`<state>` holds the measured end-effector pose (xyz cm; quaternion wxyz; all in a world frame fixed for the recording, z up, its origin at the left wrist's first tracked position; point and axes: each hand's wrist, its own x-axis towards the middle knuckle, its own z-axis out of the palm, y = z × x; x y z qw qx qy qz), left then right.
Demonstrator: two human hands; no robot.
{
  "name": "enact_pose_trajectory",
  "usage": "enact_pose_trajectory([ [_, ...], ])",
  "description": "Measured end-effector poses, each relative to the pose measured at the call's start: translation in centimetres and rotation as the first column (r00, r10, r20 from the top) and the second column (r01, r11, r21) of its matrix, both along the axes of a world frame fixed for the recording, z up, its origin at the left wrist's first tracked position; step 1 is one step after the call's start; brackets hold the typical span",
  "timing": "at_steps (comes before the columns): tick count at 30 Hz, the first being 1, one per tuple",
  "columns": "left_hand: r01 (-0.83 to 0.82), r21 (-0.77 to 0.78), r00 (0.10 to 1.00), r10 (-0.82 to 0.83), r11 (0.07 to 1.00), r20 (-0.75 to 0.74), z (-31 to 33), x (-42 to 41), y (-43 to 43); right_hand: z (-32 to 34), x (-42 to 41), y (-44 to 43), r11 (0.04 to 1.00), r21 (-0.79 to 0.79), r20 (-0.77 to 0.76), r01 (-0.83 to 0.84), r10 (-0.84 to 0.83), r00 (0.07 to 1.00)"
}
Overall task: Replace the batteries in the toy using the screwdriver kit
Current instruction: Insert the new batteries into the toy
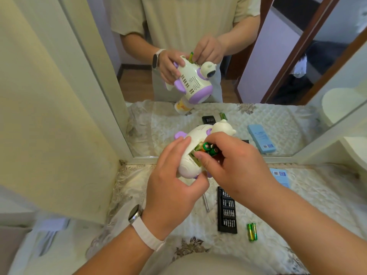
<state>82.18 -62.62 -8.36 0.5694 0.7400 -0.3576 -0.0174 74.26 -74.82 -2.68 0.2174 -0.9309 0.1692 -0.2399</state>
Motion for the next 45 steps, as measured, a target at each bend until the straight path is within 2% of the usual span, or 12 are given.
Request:
enact_pose_trajectory([
  [9, 0.015, 0.004, 0.993, -0.014, 1.000, -0.117, -1.2, -0.2, -0.2, -1.3, -0.2, -0.7, 0.975, 0.216, -0.091, -0.044, 0.065, 0.994],
  [13, 0.009, 0.044, 0.983, -0.001, 0.999, -0.182, -3.5, -0.3, -0.6, -3.9, -1.6, -1.5, 0.945, 0.327, -0.132, -0.029, 0.076, 0.988],
  [17, -0.027, 0.087, 0.957, 0.051, 0.996, -0.284, -7.2, -0.5, -0.3, -9.9, -4.5, -3.0, 0.937, 0.332, -0.336, 0.108, 0.011, 0.942],
  [21, -0.024, 0.114, 0.892, 0.072, 0.993, -0.446, -9.8, -1.6, 0.4, -17.5, -9.6, -4.8, 0.891, 0.315, -0.529, 0.327, -0.121, 0.840],
  [24, 0.006, 0.131, 0.873, 0.059, 0.991, -0.485, -10.8, -2.6, 0.6, -21.8, -13.6, -5.6, 0.839, 0.285, -0.635, 0.463, -0.196, 0.747],
  [27, 0.051, 0.144, 0.869, 0.027, 0.988, -0.494, -10.8, -3.7, 0.0, -24.3, -16.3, -5.8, 0.811, 0.273, -0.697, 0.518, -0.205, 0.687],
  [34, 0.076, 0.184, 0.885, 0.019, 0.980, -0.466, -9.9, -6.0, -2.3, -26.7, -18.3, -5.4, 0.829, 0.311, -0.701, 0.465, -0.130, 0.701],
  [42, 0.049, 0.228, 0.906, 0.053, 0.972, -0.420, -8.3, -9.0, -3.9, -28.2, -17.8, -5.7, 0.925, 0.153, -0.737, 0.349, -0.128, 0.664],
  [45, 0.026, 0.210, 0.909, 0.065, 0.977, -0.413, -7.4, -10.0, -4.5, -27.8, -17.9, -5.9, 0.917, 0.203, -0.694, 0.344, -0.113, 0.711],
])
